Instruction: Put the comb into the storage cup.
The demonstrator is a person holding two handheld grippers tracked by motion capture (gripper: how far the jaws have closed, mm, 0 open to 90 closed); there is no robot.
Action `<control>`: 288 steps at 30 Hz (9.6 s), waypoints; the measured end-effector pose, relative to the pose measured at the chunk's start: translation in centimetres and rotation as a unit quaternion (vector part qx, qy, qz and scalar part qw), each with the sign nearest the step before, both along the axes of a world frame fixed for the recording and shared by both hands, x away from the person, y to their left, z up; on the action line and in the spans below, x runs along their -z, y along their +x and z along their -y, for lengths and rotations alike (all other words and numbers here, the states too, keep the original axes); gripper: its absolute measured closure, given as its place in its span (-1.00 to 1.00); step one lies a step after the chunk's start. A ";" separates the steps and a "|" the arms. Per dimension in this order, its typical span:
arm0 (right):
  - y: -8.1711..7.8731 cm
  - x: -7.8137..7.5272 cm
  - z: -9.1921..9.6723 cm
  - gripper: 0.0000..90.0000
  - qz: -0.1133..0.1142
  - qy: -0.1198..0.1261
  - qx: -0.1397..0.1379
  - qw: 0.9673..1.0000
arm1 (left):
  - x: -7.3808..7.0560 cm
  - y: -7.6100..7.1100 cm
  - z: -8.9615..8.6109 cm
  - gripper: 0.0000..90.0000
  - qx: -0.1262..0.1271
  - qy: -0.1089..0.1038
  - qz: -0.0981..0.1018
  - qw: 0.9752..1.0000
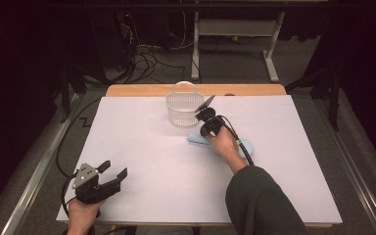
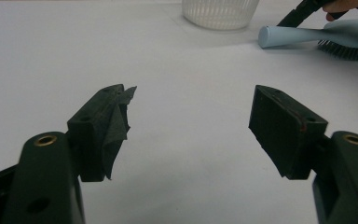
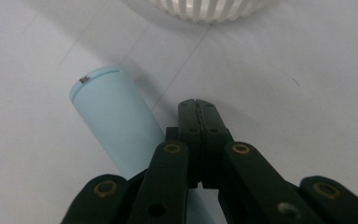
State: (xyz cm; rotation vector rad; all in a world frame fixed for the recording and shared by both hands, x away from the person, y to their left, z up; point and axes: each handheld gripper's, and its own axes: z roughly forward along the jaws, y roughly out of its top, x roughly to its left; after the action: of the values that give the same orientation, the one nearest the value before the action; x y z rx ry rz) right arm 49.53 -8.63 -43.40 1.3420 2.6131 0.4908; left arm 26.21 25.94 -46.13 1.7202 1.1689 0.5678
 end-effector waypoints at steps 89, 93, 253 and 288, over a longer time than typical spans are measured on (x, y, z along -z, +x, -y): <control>-11.1 -0.6 2.9 1.00 0.001 0.023 -0.113 0.993 | 0.1 0.0 0.0 -0.36 -0.004 0.001 0.000 1.000; -11.4 -0.6 3.4 1.00 0.001 0.022 -0.117 0.993 | 0.1 0.0 0.0 -0.36 -0.006 0.001 0.000 1.000; -13.7 -2.3 13.5 0.56 0.077 0.082 -0.036 0.993 | 0.1 0.2 1.1 -0.36 -0.001 0.002 0.001 1.000; -18.9 -1.3 15.8 0.56 0.123 0.159 -0.035 0.979 | -1.3 -0.2 4.9 -0.36 0.051 -0.019 0.033 0.998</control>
State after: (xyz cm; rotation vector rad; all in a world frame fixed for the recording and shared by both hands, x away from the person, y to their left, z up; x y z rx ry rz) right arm 30.62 -24.47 -42.06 1.1814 2.4540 1.0518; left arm 25.99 20.99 -44.83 1.7052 1.0323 0.5320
